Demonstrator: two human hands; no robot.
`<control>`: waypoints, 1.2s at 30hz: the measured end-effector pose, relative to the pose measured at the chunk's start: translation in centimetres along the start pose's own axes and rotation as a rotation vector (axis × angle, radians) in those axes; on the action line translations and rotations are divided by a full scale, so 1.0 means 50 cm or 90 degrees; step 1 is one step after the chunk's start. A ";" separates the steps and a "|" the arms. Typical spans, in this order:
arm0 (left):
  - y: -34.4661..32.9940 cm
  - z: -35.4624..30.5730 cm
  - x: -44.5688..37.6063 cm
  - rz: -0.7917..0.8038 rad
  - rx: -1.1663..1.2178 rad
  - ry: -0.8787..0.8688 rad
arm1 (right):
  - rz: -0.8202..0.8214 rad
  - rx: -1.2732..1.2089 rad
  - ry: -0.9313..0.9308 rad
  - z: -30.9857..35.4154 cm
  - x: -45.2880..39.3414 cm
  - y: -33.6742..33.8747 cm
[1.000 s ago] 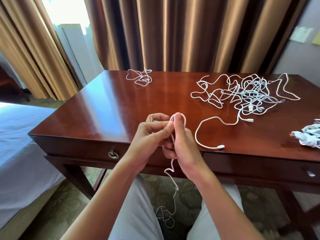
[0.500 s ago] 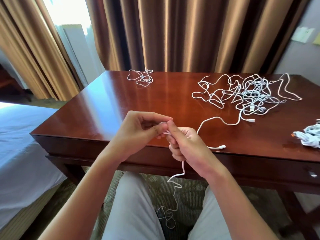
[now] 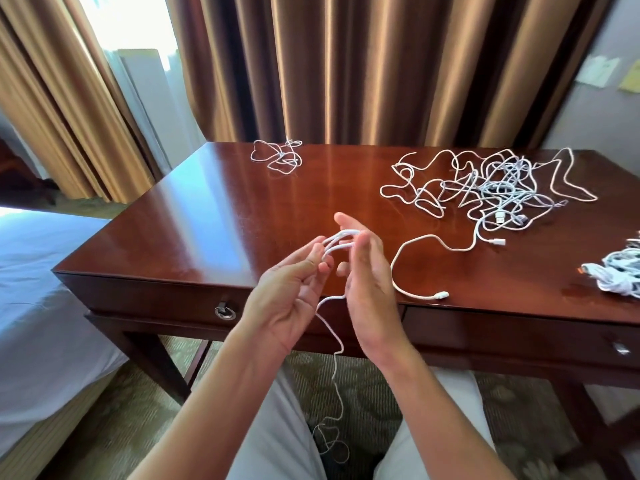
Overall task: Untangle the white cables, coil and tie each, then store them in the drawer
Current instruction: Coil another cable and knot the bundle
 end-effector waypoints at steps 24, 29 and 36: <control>0.009 -0.067 0.038 0.014 -0.821 -0.529 | 0.347 0.106 -0.146 0.021 -0.011 0.029; 0.007 -0.061 0.039 -0.123 -0.557 -0.476 | 0.229 -0.009 -0.065 0.025 0.005 0.040; 0.002 -0.011 0.023 -0.038 -0.165 -0.114 | 0.081 -0.070 0.011 0.012 0.021 0.011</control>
Point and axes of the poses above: each hand's wrist, its own x-axis away from the middle knuckle, its own y-axis out of the back of the hand, z = x × y, the point moved 2 cm from there along -x, towards the middle knuckle, and after that the axes turned 13 degrees about y, right-handed, at the moved point
